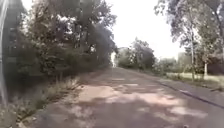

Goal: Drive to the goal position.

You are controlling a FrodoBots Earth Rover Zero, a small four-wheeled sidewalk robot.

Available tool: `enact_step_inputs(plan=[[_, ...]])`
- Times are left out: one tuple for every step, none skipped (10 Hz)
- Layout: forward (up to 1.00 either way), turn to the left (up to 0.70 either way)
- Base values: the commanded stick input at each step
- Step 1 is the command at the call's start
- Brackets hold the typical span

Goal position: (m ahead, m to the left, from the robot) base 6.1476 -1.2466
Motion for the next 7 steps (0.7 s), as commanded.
enact_step_inputs(plan=[[0.70, 0.00], [0.70, 0.00], [0.70, 0.00], [0.70, 0.00], [0.70, 0.00], [0.70, 0.00], [0.70, 0.00]])
